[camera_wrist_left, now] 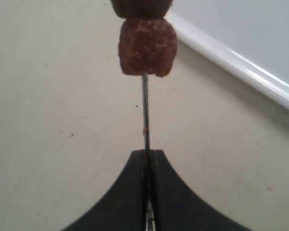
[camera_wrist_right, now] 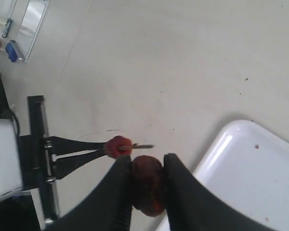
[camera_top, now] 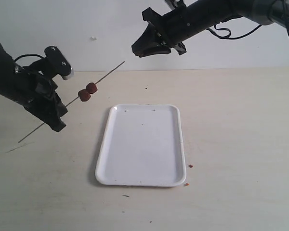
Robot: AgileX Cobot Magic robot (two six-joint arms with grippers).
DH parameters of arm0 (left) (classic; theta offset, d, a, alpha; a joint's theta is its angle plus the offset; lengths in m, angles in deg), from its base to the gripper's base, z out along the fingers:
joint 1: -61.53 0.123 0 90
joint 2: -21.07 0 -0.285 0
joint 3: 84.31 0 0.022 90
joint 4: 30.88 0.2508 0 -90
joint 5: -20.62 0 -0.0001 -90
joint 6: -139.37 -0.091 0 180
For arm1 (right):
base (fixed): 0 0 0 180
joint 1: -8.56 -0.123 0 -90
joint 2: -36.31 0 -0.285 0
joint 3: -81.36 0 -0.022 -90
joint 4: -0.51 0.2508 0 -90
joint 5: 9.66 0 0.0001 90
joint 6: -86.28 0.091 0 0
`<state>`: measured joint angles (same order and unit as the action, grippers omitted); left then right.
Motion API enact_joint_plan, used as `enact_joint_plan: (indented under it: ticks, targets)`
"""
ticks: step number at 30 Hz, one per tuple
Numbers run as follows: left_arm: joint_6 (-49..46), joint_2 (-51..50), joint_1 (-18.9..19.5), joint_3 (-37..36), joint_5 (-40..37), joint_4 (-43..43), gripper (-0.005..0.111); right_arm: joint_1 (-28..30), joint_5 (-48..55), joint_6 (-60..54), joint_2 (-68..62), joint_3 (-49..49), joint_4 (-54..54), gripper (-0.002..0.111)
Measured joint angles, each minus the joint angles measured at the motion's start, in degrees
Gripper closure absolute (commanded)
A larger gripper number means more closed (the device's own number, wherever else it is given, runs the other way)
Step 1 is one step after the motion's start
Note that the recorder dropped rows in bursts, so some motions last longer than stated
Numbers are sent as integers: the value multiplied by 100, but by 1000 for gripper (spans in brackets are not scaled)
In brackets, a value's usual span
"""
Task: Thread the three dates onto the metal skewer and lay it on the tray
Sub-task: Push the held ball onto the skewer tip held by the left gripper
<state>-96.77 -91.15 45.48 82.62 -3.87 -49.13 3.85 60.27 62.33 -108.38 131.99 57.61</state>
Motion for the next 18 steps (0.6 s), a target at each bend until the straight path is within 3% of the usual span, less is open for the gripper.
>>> enact_joint_plan:
  ticks: [5, 18]
  targets:
    - [-35, -318, 0, -15, 758, -30, 107, 0, 0, 13, 296, 0, -273, 84]
    - [-317, -328, -410, -82, 1355, -130, 107, 0, 0, 13, 274, -12, -364, 85]
